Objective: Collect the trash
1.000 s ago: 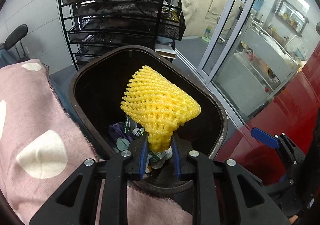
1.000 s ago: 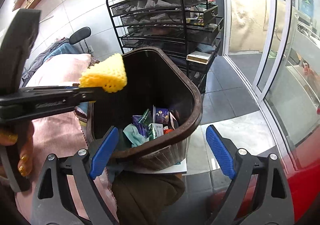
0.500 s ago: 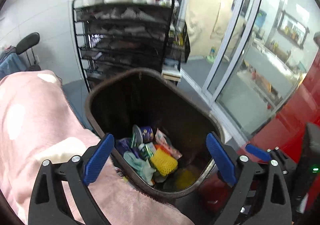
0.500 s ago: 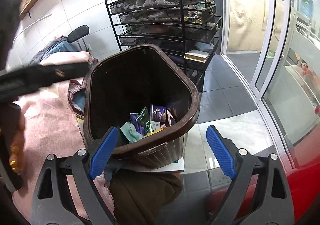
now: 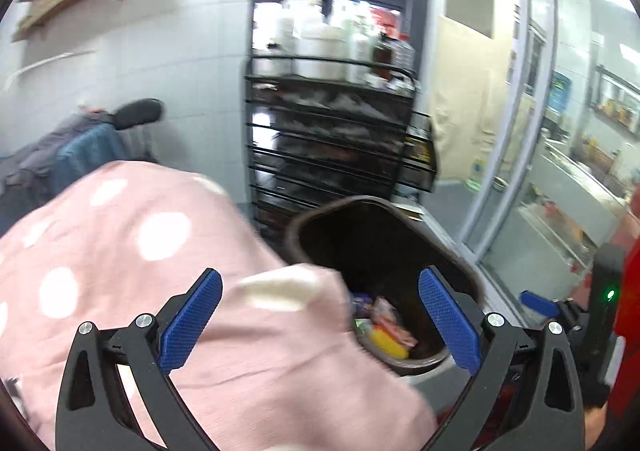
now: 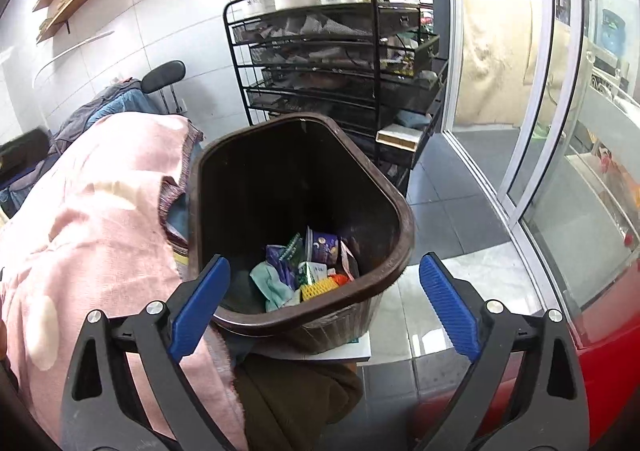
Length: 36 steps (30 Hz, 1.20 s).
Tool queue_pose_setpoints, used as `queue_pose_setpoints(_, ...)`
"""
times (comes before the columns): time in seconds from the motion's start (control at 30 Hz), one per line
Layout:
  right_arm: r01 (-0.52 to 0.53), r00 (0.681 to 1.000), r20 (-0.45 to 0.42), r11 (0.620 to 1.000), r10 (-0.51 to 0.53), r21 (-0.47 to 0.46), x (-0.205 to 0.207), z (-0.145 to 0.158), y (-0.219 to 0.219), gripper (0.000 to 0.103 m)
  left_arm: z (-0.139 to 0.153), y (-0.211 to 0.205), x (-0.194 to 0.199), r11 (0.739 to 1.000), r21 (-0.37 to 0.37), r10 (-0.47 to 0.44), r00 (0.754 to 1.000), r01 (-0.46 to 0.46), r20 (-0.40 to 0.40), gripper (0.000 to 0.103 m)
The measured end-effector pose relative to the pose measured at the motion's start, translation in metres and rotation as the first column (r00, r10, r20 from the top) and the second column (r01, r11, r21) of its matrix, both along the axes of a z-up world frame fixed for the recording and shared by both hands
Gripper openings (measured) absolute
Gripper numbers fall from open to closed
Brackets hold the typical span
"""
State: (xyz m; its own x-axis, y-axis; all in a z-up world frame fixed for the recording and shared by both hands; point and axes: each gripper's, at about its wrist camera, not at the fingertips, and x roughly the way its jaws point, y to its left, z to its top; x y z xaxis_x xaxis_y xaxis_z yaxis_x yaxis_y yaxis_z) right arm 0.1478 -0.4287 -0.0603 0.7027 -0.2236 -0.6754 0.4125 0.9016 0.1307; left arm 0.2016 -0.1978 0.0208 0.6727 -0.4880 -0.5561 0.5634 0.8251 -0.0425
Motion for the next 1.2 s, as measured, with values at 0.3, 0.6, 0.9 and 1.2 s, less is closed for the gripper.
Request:
queue_pose_setpoints(0.3,-0.099,0.989,0.107,0.995,0.101,-0.031,-0.003,0.030,0.043,0.097,0.007,0.068,-0.029,0.978,0.000,0.210,0.972,-0.211,0.104,0.098)
queue_pose_setpoints(0.6,-0.222,0.946,0.217,0.970,0.239,-0.103,-0.017,0.052,0.102,0.098,0.009,0.113,-0.055,0.942,-0.024,0.334,0.925,-0.336,0.178,0.098)
queue_pose_setpoints(0.9,-0.285,0.896,0.312,0.948,0.317,-0.144,-0.040,0.069,0.141,0.098,0.007,0.138,-0.091,0.902,-0.066,0.429,0.867,-0.427,0.254,0.098)
queue_pose_setpoints(1.2,-0.315,0.881,0.311,0.932,0.357,-0.178,-0.054,0.073,0.165,0.098,-0.001,0.150,-0.106,0.890,-0.079,0.453,0.858,-0.448,0.240,0.098)
